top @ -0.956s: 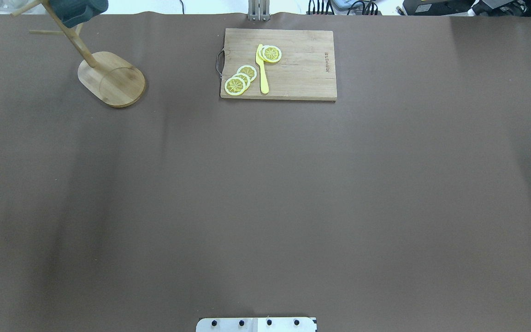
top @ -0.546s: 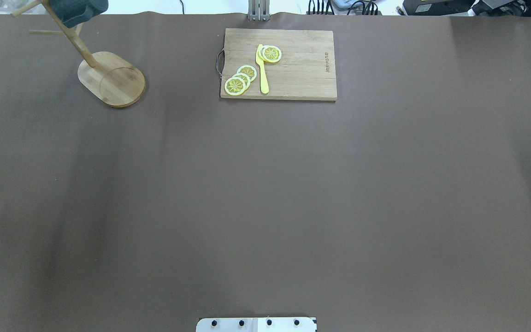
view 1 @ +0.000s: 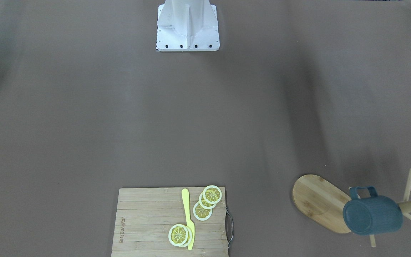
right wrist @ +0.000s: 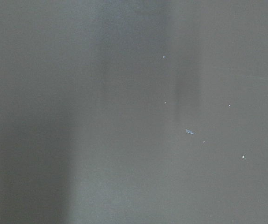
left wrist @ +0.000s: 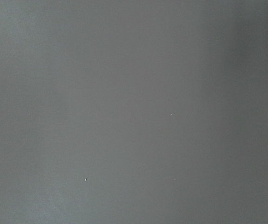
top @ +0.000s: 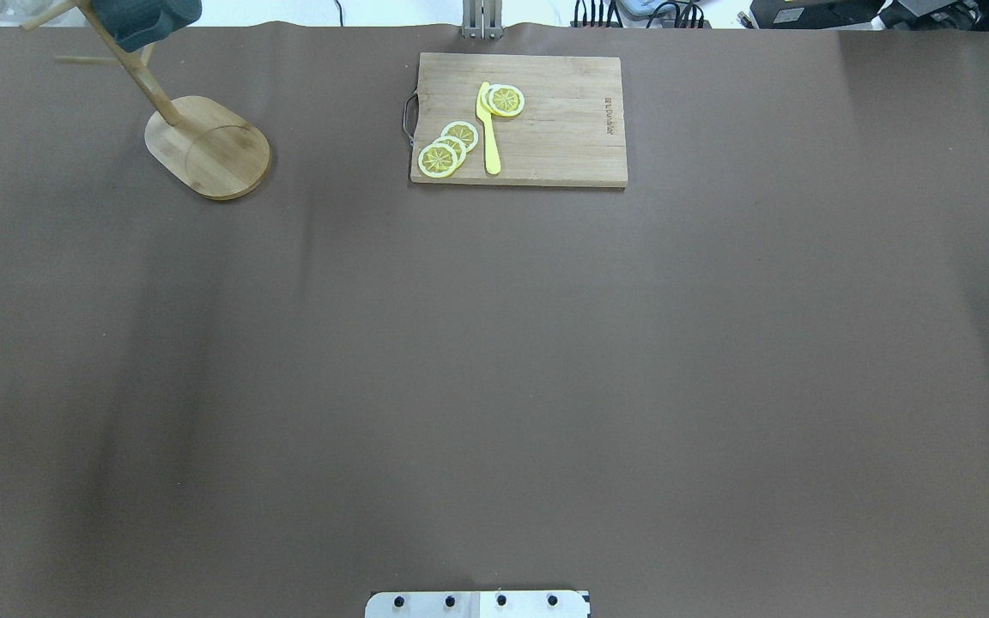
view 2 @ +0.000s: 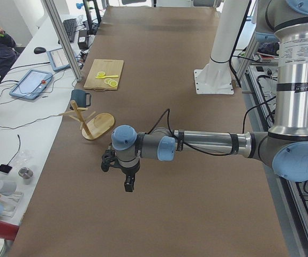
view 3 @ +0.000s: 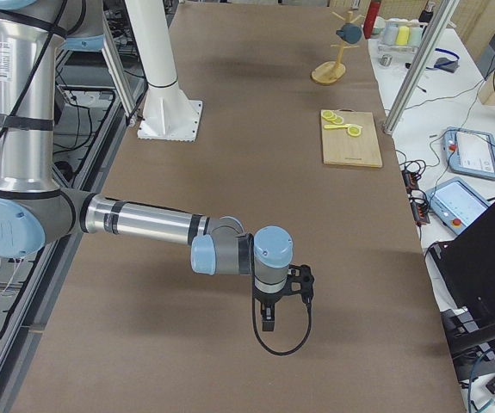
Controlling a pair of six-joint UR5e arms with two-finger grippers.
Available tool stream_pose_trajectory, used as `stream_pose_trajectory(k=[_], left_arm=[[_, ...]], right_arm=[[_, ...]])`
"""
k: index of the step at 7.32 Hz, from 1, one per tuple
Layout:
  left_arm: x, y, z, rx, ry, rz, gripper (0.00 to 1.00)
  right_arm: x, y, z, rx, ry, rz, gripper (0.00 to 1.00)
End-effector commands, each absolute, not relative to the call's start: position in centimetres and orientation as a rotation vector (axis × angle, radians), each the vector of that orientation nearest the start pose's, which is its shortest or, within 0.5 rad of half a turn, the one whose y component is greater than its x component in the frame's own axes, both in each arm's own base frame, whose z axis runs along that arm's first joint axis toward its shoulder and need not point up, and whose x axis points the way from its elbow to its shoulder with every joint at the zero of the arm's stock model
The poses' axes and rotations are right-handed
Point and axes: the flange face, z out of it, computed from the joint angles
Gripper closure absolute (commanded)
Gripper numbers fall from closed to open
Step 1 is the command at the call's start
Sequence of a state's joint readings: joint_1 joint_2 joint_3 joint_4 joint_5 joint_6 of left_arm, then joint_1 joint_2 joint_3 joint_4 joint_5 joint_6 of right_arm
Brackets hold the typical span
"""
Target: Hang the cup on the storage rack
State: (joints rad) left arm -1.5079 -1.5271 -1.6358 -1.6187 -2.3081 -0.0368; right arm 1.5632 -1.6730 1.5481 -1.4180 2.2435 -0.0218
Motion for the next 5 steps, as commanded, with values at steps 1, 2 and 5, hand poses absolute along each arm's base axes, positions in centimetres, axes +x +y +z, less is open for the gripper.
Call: stream_pose_trajectory(k=[1, 2, 5], left_arm=[[-3.5, -48.1, 64.4, 0.031, 0.742, 0.053, 0.00], [-3.4, -48.1, 64.4, 0.032, 0.743, 0.056, 0.00], [-2.7, -48.1, 64.5, 0.023, 0.745, 0.069, 0.00]], right_arm=[[6.8, -44.3, 71.4, 0.021, -0.675, -0.034, 0.00], [6.8, -44.1, 71.6, 0.017, -0.675, -0.032, 0.00], [6.8, -42.8, 72.5, -0.002, -0.675, -0.027, 0.00]])
